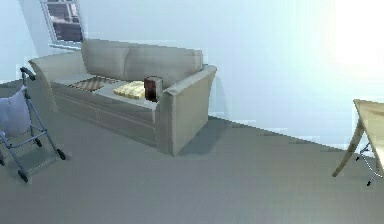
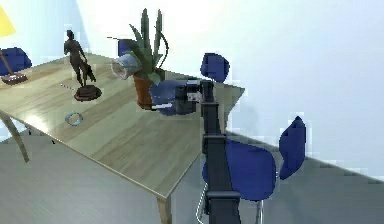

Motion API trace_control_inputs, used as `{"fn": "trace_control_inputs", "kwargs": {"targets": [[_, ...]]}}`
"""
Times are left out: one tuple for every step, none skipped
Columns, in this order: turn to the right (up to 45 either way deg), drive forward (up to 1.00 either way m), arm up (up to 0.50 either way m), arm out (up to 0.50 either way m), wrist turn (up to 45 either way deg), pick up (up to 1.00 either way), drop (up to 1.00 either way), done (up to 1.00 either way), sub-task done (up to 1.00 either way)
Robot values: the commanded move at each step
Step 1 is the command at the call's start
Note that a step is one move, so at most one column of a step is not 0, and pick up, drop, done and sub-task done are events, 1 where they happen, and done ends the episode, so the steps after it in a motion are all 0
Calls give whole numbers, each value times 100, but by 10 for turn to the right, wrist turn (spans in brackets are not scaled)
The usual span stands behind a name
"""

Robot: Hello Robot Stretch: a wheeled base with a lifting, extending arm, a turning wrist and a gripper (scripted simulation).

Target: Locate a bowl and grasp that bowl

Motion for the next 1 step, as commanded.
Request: {"fn": "trace_control_inputs", "kwargs": {"targets": [[0,0,0,0,0,0,0,100,0]]}}
